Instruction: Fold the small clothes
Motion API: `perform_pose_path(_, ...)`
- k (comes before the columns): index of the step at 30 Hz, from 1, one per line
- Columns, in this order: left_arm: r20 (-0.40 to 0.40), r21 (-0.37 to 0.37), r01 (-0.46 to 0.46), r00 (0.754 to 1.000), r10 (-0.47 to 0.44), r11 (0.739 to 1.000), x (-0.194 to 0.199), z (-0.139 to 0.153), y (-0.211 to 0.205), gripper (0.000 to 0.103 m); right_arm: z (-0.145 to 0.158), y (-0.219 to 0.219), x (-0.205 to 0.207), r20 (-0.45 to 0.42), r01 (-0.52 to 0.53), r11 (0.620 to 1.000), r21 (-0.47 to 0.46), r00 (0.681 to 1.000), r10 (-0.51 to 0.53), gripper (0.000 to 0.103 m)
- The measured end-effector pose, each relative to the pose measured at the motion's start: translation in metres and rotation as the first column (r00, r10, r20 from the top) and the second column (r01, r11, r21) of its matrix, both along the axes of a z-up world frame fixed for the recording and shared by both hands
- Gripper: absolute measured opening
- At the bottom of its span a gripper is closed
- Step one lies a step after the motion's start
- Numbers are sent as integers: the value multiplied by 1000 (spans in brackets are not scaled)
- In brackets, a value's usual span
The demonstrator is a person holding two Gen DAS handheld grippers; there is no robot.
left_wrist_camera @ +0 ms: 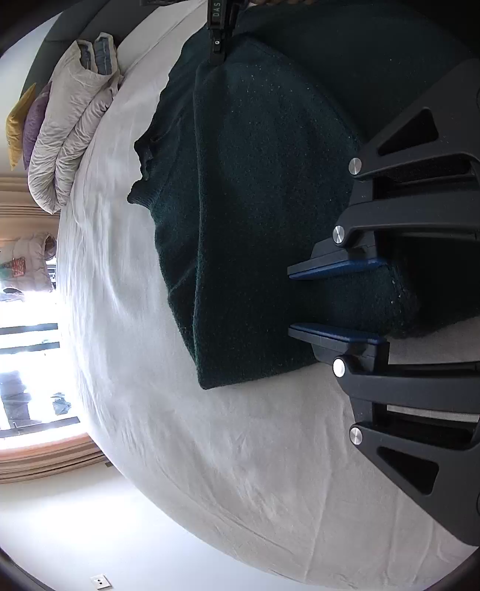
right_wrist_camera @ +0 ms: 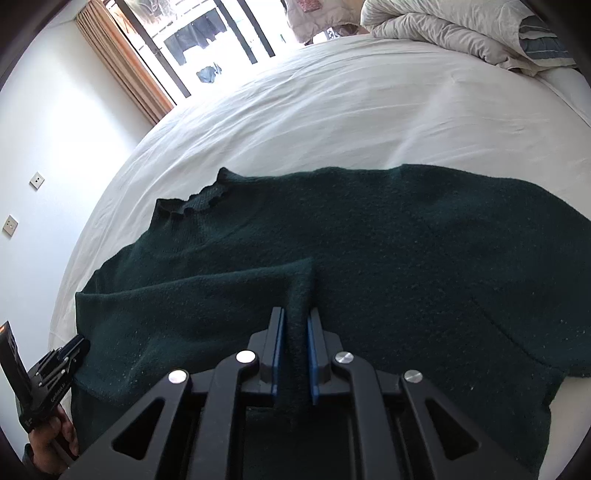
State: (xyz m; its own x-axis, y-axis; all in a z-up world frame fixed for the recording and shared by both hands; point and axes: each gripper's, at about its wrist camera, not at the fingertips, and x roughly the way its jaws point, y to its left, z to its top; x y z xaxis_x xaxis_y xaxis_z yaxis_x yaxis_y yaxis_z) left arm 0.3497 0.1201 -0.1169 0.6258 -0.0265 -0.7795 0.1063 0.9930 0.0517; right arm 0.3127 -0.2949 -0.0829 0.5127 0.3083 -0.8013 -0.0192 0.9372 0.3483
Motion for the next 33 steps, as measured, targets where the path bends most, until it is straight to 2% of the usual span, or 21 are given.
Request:
perform_pose_path(4,-6,30,-9,1000,9,1000,-3,8,-5,24,4,-2,0,17,16,1000,-19,1000,-15,11)
perform_pose_path(8,-17,101,6,1000,-4,995,-5,4,-18,24,4,-4,1,13,20,999,-35,1000,-19,12)
perform_pose_path(10,-16,92,4,1000,-3,996,-5,1,-17,24,10,-8,-2,20,57,997,-57,998,-56,15)
perform_pose_path(13,-18,26,-5,1000,5,1000,-5,-1,-8,24,36,-13,-13,104,115,992,-42,988,-110,17)
perform_pose_path(15,-19,10,-6,1000,6,1000,-5,-2,-6,24,51,-6,-17,136,83,996,13,987,-84,17)
perform_pose_path(18,-15,42,-4,1000,4,999,-5,-3,-11,24,62,28,-20,151,-56,996,70,987,45,17)
perform_pose_path(21,-4,43,-1,1000,1,999,-6,-5,-11,24,46,57,-18,110,-146,973,179,986,127,17)
perform_pose_path(24,6,29,1,1000,-2,1000,-9,-5,-7,24,13,69,-12,17,-160,966,203,987,160,26)
perform_pose_path(26,7,20,1,1000,-2,1000,-10,-6,-5,24,-7,63,-12,-25,-130,970,204,990,138,19)
perform_pose_path(28,11,14,1,1000,-1,1000,-12,-6,-4,24,-18,41,-10,-26,-93,949,303,994,106,0)
perform_pose_path(30,15,18,2,1000,-2,1000,-13,-6,-4,24,-24,16,-7,-47,-25,935,353,998,45,0)
perform_pose_path(33,23,19,5,1000,-5,1000,-15,-5,-4,24,-17,-30,-15,-18,93,947,307,996,-92,0)
